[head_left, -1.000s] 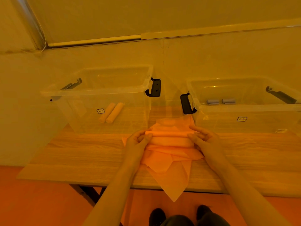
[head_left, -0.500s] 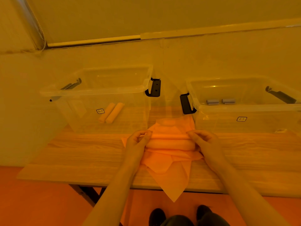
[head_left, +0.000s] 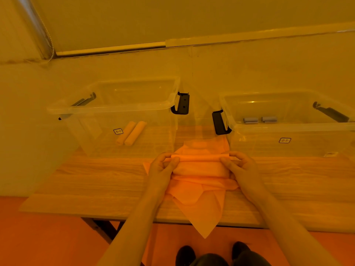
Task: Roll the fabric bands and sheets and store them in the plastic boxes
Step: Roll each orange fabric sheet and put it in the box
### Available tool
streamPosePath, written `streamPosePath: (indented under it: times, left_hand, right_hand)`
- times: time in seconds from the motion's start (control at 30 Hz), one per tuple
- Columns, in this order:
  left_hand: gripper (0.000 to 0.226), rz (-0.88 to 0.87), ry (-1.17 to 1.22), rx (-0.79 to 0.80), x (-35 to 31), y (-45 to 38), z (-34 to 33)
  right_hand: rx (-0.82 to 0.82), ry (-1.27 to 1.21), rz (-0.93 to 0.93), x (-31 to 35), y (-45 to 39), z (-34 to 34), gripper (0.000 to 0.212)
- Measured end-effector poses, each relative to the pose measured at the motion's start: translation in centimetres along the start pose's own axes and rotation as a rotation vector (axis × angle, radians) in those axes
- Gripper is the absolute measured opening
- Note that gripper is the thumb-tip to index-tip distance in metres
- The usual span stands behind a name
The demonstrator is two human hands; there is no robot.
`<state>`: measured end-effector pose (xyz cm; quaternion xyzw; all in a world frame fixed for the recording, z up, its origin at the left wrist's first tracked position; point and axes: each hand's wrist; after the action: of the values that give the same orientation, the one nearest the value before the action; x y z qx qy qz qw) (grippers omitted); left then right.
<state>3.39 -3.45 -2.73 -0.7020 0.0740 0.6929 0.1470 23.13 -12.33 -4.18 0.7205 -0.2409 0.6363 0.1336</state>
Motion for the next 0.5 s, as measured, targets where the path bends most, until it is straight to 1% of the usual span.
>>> streamPosePath:
  times: [0.13, 0.23, 0.4, 0.5]
  left_hand:
    - [0.004, 0.010, 0.007, 0.002, -0.20, 0.11, -0.11]
    - [0.004, 0.017, 0.007, -0.014, -0.11, 0.00, -0.07]
    - [0.006, 0.027, 0.018, -0.018, 0.01, 0.01, 0.01]
    - [0.011, 0.031, 0.039, -0.028, -0.09, 0.09, -0.09]
  right_hand:
    - [0.013, 0.021, -0.018, -0.09, -0.11, 0.02, 0.011]
    - [0.029, 0.050, -0.024, 0.00, -0.06, 0.20, 0.019]
    - [0.032, -0.018, -0.038, 0.12, 0.09, -0.02, 0.029]
    - [0.035, -0.056, -0.065, 0.25, 0.15, 0.02, 0.024]
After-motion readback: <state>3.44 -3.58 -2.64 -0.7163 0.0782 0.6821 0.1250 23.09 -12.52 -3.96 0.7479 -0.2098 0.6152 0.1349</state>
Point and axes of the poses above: each hand's wrist, its own y-axis away from the middle knuckle, its own z-axis out of the back of the hand, x = y × z, and after that the axes turned 3 degrees about -y, right-handed
